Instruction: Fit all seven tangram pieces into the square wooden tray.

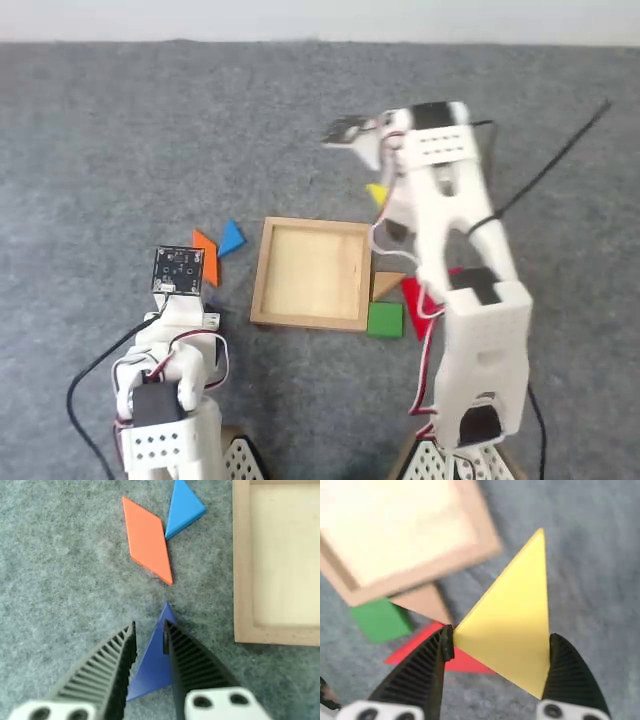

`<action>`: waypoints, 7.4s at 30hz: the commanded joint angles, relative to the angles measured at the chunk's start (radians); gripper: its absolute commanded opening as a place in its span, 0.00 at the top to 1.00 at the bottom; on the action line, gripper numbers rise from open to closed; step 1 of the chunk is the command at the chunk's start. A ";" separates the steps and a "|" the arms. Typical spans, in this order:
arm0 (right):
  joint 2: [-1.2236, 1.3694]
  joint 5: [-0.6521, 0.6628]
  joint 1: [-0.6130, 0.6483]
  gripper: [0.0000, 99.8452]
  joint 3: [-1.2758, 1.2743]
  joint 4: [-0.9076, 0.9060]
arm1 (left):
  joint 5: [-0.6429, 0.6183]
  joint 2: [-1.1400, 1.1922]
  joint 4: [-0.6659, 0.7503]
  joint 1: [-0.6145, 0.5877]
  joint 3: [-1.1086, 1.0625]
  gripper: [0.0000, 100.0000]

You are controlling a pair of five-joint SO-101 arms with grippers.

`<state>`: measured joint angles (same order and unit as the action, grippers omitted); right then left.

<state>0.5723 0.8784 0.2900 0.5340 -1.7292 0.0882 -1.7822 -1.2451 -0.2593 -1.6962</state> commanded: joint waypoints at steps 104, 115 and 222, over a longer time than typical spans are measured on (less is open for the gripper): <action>-0.484 -1.424 0.045 0.54 -1.059 0.765 | 0.005 -0.014 -0.003 0.002 0.013 0.91; -0.441 -1.422 0.007 0.66 -1.031 0.743 | 0.005 -0.014 -0.003 0.002 0.013 0.91; -0.664 -1.206 -0.028 0.75 -1.260 0.753 | 0.005 -0.014 -0.003 0.002 0.013 0.91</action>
<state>-0.0644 -0.3736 0.2746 -0.7135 -0.9390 0.0882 -1.7822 -1.2451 -0.2593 -1.6962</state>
